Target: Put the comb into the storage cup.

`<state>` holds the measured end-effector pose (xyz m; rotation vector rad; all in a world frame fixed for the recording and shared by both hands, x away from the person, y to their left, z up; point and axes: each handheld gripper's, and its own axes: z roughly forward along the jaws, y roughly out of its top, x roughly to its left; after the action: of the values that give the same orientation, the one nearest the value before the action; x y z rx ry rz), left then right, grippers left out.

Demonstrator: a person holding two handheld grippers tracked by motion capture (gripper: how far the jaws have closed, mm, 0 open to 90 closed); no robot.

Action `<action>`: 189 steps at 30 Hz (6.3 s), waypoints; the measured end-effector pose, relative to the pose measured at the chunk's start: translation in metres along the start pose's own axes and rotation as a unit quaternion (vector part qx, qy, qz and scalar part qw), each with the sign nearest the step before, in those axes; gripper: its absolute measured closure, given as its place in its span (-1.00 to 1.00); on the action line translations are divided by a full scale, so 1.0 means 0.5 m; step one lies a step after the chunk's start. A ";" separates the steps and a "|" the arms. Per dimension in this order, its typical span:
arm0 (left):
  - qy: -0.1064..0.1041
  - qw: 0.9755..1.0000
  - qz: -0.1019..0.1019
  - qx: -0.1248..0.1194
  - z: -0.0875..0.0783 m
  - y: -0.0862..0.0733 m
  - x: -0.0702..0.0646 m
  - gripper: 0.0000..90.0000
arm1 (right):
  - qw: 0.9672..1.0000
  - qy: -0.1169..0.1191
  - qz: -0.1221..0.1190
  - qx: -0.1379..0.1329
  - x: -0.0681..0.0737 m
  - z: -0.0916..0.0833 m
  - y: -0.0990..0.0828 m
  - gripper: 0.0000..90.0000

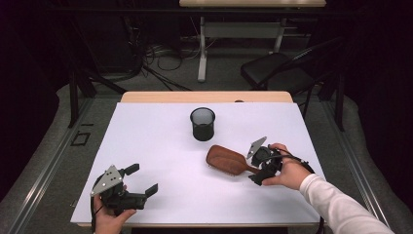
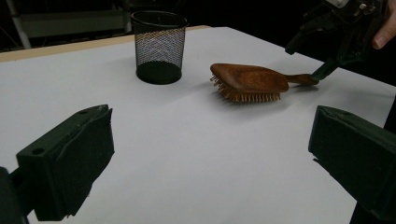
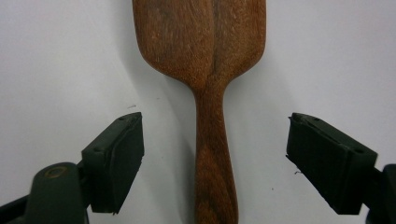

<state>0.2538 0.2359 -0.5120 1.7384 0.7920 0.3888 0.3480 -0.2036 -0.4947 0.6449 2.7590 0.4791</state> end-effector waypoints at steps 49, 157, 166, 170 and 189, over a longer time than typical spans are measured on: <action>-0.005 1.000 -0.002 0.007 0.005 -0.003 0.002 -0.99 | 0.998 0.037 -0.018 0.050 -0.015 0.070 0.027 0.13; -0.005 1.000 -0.007 0.012 0.011 -0.006 0.003 -0.98 | 0.999 -0.010 0.012 -0.051 0.000 0.015 0.038 0.62; -0.006 1.000 -0.006 0.014 0.012 -0.006 0.003 -0.99 | 0.996 -0.014 0.018 -0.082 0.000 -0.001 0.042 0.62; -0.007 1.000 -0.007 0.013 0.011 -0.007 0.004 -0.98 | 0.995 -0.016 0.017 -0.095 0.001 -0.007 0.045 0.62; -0.007 1.000 -0.006 0.013 0.013 -0.007 0.002 -0.98 | 0.990 -0.015 0.025 -0.140 0.020 -0.022 0.073 0.62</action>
<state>0.2575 0.2327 -0.5173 1.7587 0.8003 0.3589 0.3498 -0.1711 -0.4730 0.6453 2.5836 0.8431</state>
